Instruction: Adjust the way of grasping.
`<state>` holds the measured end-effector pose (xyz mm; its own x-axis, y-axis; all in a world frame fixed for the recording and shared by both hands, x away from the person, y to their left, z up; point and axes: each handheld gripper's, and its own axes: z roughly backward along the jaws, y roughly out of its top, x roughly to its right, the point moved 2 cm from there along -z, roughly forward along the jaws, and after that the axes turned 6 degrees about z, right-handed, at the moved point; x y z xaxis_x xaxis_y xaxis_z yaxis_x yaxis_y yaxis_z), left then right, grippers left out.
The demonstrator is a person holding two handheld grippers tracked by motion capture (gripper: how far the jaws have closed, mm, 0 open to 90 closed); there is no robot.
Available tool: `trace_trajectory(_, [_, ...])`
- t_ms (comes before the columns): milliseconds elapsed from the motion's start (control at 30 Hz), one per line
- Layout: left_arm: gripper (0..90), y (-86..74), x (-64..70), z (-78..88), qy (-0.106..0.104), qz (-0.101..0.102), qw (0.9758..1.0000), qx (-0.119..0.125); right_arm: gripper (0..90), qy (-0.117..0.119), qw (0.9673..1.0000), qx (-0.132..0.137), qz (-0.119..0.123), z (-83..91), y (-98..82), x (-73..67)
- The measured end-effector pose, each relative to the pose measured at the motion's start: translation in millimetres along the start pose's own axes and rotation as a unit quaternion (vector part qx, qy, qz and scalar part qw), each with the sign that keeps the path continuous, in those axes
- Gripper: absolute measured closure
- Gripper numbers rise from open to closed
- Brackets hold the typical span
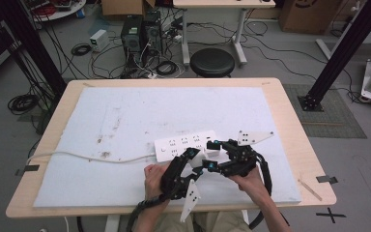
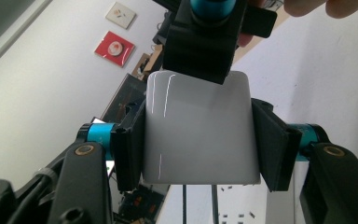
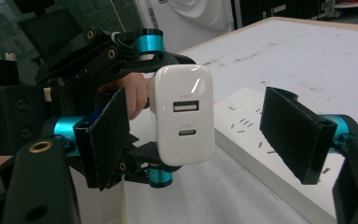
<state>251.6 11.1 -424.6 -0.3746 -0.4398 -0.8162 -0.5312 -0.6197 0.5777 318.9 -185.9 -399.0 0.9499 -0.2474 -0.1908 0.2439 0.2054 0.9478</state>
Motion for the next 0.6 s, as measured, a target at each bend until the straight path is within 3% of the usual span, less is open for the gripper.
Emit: trace_trajectory(600, [42.4,3.7,3.9,-3.2,-0.008,-0.010,0.9998,0.015,25.2,0.018,0.9998,-0.012,0.005,-4.6,-2.5,-1.3])
